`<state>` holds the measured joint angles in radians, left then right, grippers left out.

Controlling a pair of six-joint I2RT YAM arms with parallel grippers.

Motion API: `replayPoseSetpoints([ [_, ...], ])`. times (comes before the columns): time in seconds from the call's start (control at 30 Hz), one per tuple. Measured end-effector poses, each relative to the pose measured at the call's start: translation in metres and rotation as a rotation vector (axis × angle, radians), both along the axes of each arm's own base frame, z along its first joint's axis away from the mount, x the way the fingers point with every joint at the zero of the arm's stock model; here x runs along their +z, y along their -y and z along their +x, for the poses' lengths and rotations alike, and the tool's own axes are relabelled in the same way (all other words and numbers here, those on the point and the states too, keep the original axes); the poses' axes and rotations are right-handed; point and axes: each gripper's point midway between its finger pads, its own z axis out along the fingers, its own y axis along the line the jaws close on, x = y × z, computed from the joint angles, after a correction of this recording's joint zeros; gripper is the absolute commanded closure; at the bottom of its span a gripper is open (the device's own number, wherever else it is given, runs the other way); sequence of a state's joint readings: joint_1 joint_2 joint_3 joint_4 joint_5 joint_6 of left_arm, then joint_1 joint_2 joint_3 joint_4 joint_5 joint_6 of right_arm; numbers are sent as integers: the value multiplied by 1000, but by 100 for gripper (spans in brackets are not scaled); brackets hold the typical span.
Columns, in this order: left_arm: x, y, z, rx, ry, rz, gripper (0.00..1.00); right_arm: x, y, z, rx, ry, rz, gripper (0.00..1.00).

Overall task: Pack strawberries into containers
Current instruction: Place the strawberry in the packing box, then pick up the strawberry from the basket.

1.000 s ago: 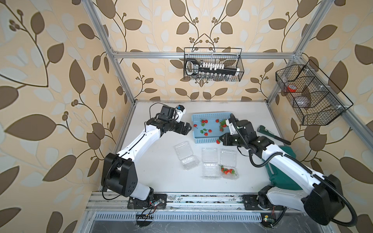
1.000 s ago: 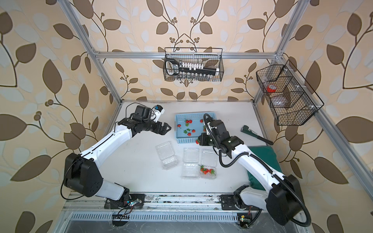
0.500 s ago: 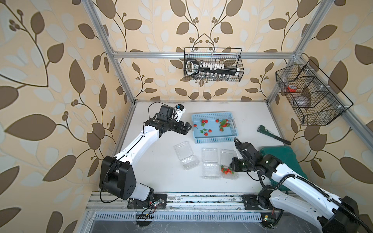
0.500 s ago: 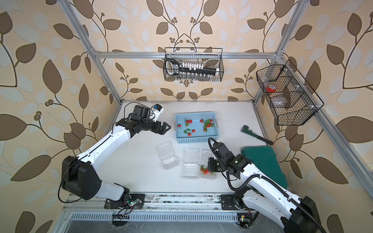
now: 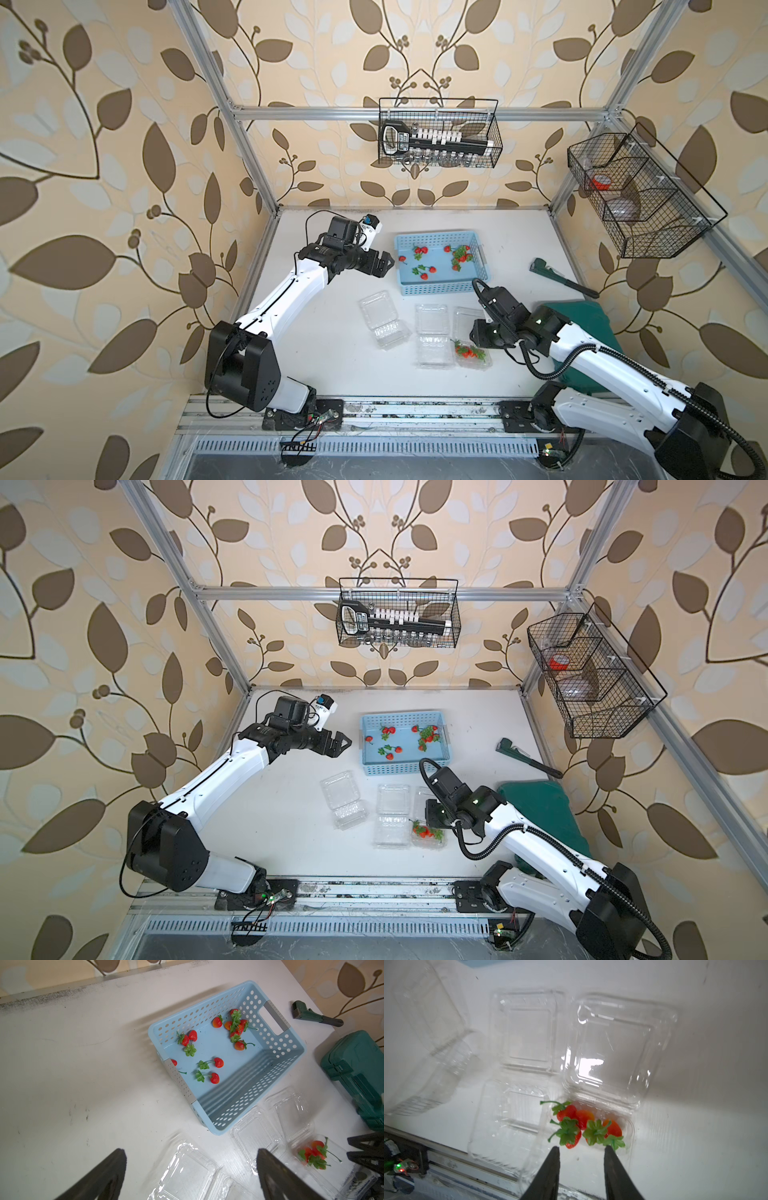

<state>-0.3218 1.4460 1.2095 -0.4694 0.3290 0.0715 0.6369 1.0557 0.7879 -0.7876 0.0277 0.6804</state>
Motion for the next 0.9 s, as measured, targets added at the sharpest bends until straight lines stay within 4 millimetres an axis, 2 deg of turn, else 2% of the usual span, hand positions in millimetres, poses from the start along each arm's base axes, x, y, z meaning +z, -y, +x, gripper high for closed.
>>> replayPoseSetpoints([
  [0.13, 0, 0, 0, 0, 0, 0, 1, 32, -1, 49, -41, 113, 29, 64],
  [0.3, 0, 0, 0, 0, 0, 0, 1, 45, -19, 116, -15, 181, 5, 64],
  [0.43, 0, 0, 0, 1, 1, 0, 1, 32, -32, 178, -1, 201, -19, 64],
  [0.63, 0, 0, 0, 1, 1, 1, 1, 2, -21, 261, -40, 210, -63, 63],
  [0.8, 0, 0, 0, 1, 1, 1, 1, -11, -22, 316, -10, 243, -129, 63],
  [0.9, 0, 0, 0, 2, 1, 2, 1, -16, -27, 333, 30, 249, -161, 63],
])
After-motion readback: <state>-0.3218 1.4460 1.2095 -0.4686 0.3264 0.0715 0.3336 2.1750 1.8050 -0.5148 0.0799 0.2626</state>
